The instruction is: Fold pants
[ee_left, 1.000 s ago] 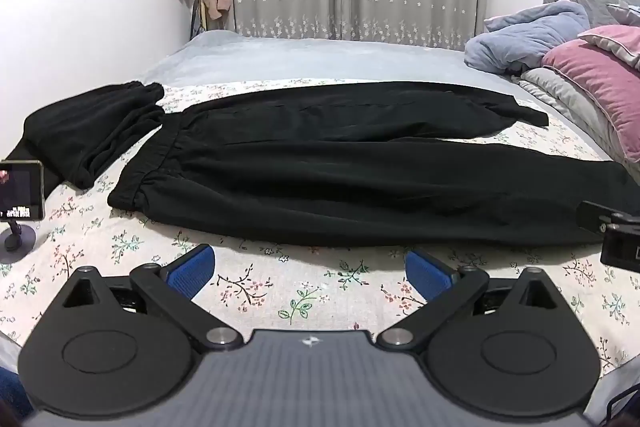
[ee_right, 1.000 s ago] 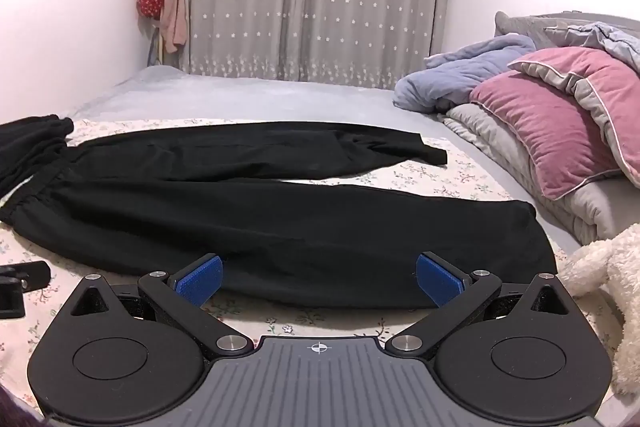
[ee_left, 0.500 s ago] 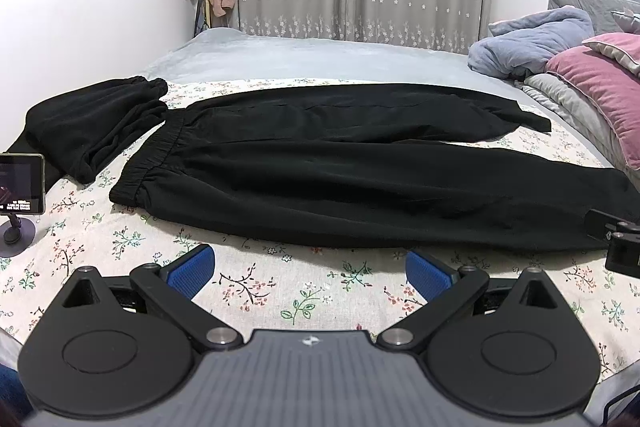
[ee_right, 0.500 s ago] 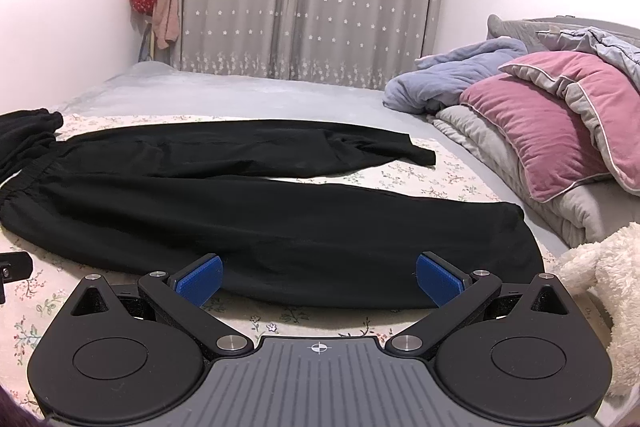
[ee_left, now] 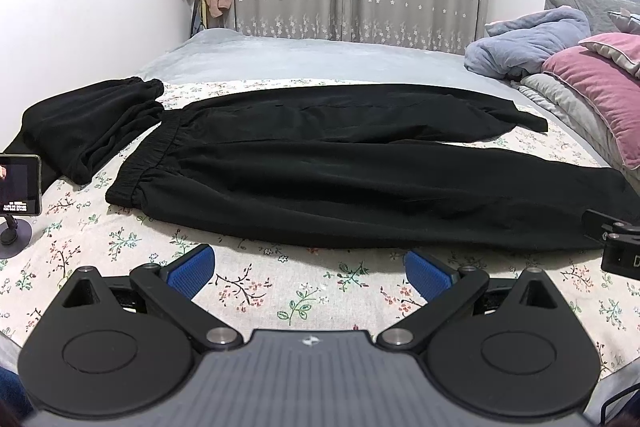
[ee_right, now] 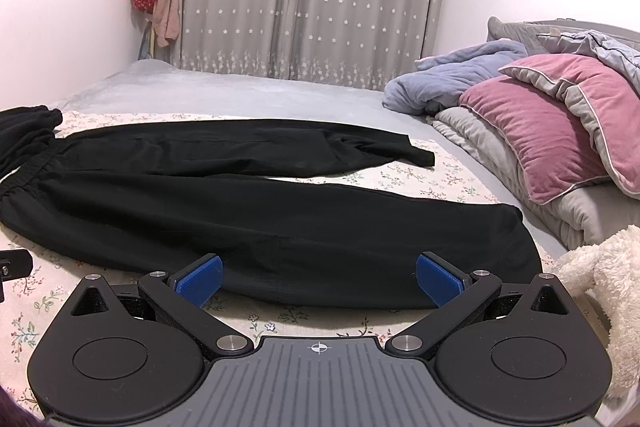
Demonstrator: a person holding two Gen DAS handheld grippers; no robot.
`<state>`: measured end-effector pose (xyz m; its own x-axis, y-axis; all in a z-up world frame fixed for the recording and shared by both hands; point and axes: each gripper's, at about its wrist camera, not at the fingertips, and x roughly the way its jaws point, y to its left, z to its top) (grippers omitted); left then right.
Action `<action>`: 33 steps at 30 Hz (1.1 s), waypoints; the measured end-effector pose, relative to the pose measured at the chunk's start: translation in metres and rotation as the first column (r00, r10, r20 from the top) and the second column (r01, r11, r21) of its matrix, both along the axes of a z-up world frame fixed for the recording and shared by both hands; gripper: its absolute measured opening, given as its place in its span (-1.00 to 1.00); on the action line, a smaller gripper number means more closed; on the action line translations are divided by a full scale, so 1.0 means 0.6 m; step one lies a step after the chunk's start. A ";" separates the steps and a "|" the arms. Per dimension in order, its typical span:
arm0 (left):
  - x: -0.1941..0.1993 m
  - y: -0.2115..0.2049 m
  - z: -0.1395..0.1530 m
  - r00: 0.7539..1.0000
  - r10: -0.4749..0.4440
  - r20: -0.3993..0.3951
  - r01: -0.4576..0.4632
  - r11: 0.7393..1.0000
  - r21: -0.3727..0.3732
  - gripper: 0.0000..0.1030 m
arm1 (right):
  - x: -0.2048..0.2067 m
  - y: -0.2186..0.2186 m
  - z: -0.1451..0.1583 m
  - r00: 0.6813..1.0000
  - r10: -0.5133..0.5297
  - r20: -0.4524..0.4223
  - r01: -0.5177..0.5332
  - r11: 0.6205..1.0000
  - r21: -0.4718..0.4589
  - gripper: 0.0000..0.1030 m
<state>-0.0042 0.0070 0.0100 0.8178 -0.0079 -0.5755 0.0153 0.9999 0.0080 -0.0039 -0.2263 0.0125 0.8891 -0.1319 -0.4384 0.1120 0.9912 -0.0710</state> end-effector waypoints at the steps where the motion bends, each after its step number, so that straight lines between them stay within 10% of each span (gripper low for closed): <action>1: -0.001 0.000 0.000 1.000 -0.001 0.002 0.001 1.000 0.000 1.00 | 0.000 0.000 0.000 1.000 0.000 0.000 0.000 1.000 0.001 1.00; 33: -0.004 -0.003 0.001 0.998 -0.030 0.055 0.030 1.000 -0.003 1.00 | -0.003 -0.003 0.004 1.000 -0.009 0.012 0.009 1.000 0.009 1.00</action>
<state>-0.0066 0.0051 0.0106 0.8477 -0.0352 -0.5292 0.0452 0.9990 0.0059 -0.0055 -0.2281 0.0148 0.8930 -0.1363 -0.4290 0.1221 0.9907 -0.0607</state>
